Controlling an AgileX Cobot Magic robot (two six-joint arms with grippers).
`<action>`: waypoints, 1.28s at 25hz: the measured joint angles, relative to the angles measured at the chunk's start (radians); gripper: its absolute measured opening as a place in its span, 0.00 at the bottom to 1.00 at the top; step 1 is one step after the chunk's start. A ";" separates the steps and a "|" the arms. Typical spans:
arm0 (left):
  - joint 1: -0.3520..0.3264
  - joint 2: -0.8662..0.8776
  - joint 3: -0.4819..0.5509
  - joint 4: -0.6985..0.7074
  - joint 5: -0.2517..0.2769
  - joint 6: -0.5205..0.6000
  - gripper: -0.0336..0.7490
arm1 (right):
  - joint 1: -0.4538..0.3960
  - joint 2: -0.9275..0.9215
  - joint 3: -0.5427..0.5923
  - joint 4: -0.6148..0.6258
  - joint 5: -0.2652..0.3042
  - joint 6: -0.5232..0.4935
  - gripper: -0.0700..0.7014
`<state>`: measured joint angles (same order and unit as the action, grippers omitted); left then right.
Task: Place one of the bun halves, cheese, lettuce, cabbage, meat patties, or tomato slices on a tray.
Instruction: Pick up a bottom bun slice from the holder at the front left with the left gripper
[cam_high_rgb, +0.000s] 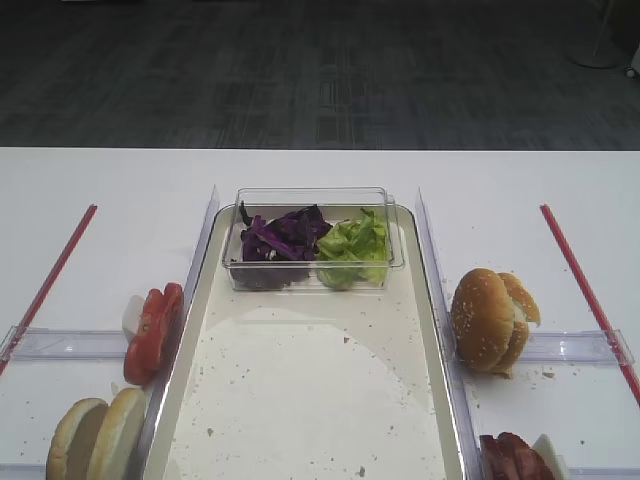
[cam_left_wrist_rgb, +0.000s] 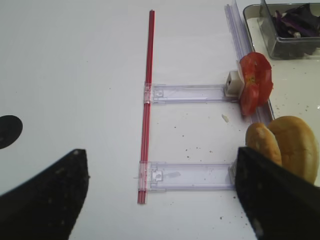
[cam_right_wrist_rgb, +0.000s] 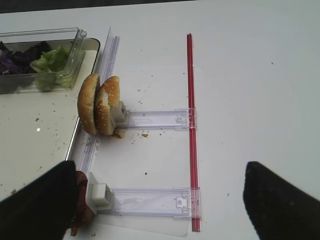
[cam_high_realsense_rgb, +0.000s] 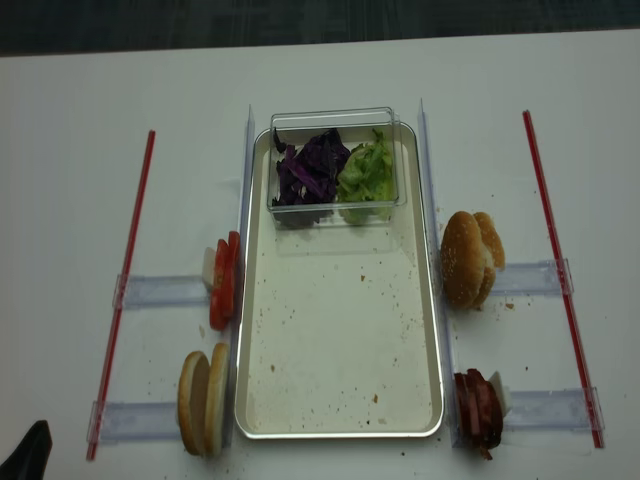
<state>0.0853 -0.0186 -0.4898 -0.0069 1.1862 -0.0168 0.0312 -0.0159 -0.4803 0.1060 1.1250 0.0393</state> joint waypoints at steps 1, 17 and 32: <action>0.000 0.000 0.000 0.000 0.000 0.000 0.75 | 0.000 0.000 0.000 0.000 0.000 0.000 0.97; 0.000 0.000 0.000 0.000 0.000 0.000 0.75 | 0.000 0.000 0.000 0.000 0.000 -0.002 0.97; 0.000 0.298 0.000 0.000 0.008 0.000 0.75 | 0.000 0.000 0.000 0.000 0.000 -0.002 0.97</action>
<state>0.0853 0.2799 -0.4898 -0.0069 1.1944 -0.0168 0.0312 -0.0159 -0.4803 0.1060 1.1250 0.0374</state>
